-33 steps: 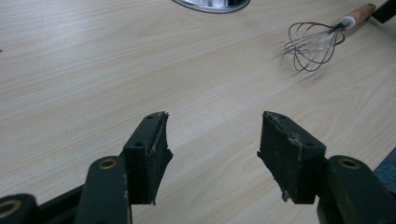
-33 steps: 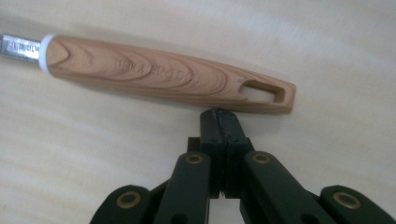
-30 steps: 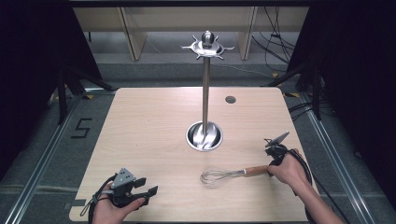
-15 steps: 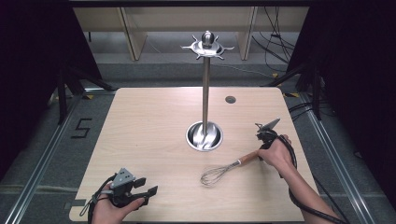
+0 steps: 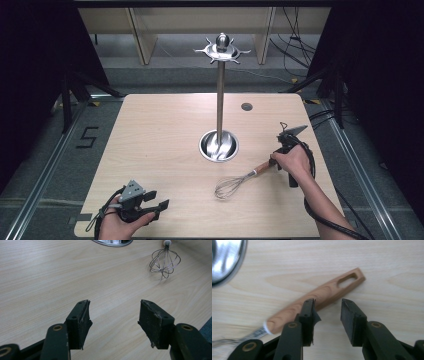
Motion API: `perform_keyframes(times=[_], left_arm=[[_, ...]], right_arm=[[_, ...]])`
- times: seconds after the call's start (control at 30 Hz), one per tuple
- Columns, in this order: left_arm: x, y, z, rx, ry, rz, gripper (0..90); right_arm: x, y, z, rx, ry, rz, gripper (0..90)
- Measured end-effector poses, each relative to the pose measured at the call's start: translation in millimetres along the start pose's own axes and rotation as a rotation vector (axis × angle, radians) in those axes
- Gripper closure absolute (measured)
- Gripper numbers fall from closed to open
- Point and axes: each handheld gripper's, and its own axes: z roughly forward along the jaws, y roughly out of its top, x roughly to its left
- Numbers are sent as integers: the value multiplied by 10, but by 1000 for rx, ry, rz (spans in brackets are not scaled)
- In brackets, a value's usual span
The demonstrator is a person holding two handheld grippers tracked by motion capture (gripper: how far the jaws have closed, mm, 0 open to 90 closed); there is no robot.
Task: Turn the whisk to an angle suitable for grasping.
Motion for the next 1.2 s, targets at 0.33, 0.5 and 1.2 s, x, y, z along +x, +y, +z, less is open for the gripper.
perform_keyframes(times=[0.33, 0.5, 1.2], left_arm=[[-6, 0, 9, -8, -2, 8, 408], [3, 3, -4, 0, -4, 24, 408], [2, 1, -3, 2, -6, 24, 408]], right_arm=[[226, 24, 56, 75, -29, 240, 451], [297, 82, 110, 104, -40, 282, 412], [472, 91, 263, 213, -161, 123, 594]])
